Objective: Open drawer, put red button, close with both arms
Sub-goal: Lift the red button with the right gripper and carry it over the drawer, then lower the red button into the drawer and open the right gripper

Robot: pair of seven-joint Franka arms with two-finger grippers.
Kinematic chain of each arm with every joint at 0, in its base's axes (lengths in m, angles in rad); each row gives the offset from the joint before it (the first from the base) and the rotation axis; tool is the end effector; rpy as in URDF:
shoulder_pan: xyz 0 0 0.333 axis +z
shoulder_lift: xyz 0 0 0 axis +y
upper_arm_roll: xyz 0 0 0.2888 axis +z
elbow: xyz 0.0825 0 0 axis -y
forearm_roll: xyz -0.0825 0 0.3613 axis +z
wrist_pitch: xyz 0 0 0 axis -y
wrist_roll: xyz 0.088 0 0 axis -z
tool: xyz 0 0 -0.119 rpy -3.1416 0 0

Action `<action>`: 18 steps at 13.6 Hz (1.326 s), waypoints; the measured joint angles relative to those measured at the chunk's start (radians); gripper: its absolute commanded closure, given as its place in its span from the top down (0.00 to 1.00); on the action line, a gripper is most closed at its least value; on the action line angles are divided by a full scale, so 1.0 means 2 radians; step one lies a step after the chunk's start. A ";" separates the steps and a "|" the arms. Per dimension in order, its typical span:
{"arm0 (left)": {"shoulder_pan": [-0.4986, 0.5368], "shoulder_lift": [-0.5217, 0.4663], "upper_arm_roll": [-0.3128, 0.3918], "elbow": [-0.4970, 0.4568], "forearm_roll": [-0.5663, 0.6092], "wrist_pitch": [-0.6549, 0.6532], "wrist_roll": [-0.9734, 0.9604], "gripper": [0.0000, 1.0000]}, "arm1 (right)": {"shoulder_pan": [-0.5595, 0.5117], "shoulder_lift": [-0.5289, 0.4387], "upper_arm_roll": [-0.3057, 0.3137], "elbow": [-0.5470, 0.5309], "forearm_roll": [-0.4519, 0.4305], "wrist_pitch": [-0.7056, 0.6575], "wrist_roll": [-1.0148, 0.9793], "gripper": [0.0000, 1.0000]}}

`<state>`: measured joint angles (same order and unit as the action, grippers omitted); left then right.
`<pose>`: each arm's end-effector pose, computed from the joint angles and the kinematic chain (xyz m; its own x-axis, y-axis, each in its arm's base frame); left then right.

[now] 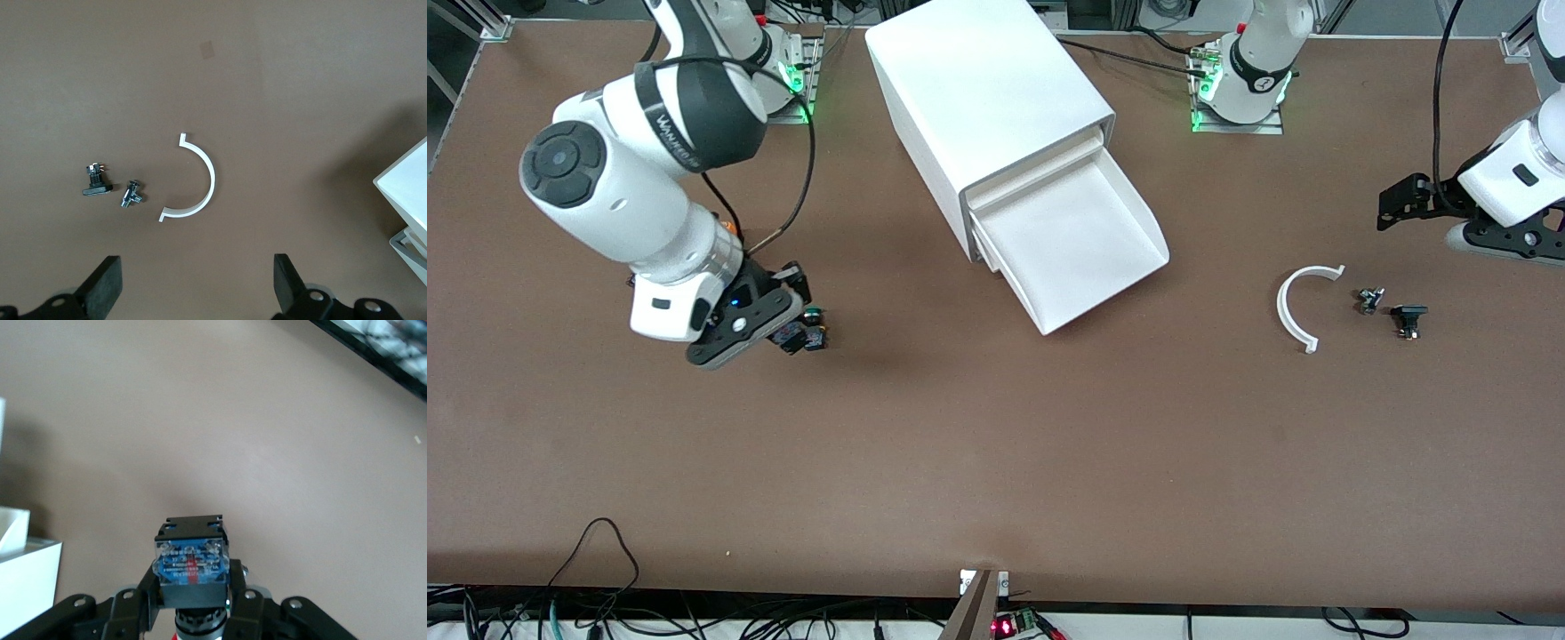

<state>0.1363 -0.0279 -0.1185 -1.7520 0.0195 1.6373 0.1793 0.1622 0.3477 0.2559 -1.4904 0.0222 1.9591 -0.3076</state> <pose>0.5214 0.0109 0.5241 0.9828 -0.1618 -0.0895 -0.1630 -0.9866 -0.0067 0.5984 0.2453 0.4595 0.7598 0.6312 0.1563 0.6454 -0.7612 -0.0633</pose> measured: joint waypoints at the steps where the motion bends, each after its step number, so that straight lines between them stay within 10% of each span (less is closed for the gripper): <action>1: 0.000 0.000 0.000 0.000 0.000 0.000 0.000 1.00 | 0.001 0.001 0.016 0.004 0.000 0.000 -0.021 0.33; 5: -0.001 0.000 0.000 0.000 0.000 0.000 -0.001 1.00 | 0.035 0.014 0.069 0.028 0.001 0.000 -0.066 0.34; 18: -0.001 0.000 0.000 -0.001 0.000 0.000 -0.002 1.00 | 0.238 0.173 0.066 0.197 -0.065 0.011 -0.178 0.34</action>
<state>0.1343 -0.0278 -0.1178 -1.7535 0.0195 1.6373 0.1760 0.6379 0.6943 0.3869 -1.0973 -0.1070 1.9812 -0.6628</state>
